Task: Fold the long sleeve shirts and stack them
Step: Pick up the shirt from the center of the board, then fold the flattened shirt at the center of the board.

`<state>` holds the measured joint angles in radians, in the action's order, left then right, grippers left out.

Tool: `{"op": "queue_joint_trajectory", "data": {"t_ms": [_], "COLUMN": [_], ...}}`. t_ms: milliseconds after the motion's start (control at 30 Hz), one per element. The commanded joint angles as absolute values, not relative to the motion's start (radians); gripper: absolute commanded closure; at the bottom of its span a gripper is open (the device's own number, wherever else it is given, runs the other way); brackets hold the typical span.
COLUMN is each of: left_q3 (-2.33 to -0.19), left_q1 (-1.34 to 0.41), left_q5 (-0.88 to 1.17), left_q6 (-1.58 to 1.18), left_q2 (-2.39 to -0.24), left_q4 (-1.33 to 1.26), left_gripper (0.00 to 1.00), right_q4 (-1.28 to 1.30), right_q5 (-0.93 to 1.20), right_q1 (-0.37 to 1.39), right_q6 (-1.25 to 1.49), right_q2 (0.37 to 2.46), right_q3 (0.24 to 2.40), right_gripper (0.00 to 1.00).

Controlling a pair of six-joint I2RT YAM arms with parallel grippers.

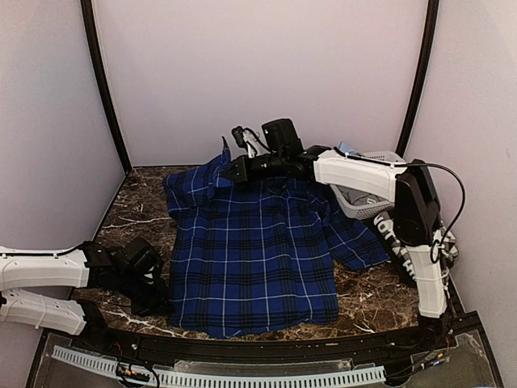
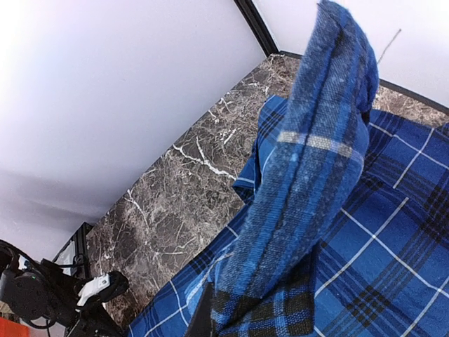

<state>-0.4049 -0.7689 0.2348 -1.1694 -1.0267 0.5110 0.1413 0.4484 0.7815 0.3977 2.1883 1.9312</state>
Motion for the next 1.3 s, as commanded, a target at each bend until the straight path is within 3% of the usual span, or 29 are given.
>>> {"op": "queue_joint_trajectory", "data": {"t_ms": [0, 267, 500, 533, 600, 733, 1267], "left_q3": [-0.439, -0.622, -0.58, -0.575, -0.575, -0.587, -0.546], "left_q1": [-0.775, -0.773, -0.786, -0.789, -0.792, -0.793, -0.793], "left_q5": [0.196, 0.012, 0.133, 0.147, 0.17, 0.16, 0.114], "left_q6": [-1.192, -1.204, -1.138, -1.133, -1.119, -1.11, -1.136], "left_q2": [-1.027, -0.927, -0.982, -0.996, -1.013, -1.014, -0.968], "left_q4": [0.563, 0.85, 0.777, 0.753, 0.744, 0.76, 0.737], "left_gripper": [0.97, 1.0, 0.99, 0.98, 0.83, 0.73, 0.62], "right_q4": [0.159, 0.182, 0.199, 0.205, 0.217, 0.213, 0.19], "right_q5": [0.411, 0.349, 0.301, 0.292, 0.269, 0.219, 0.126], "right_q1": [0.776, 0.758, 0.742, 0.741, 0.737, 0.715, 0.621], "right_q6": [0.345, 0.302, 0.257, 0.25, 0.233, 0.221, 0.198], "right_q2": [2.127, 2.078, 2.019, 2.012, 1.996, 1.938, 1.744], "right_q3": [1.986, 1.985, 1.982, 1.98, 1.972, 1.919, 1.756], "right_gripper": [1.0, 1.0, 1.0, 1.0, 1.0, 1.0, 1.0]}}
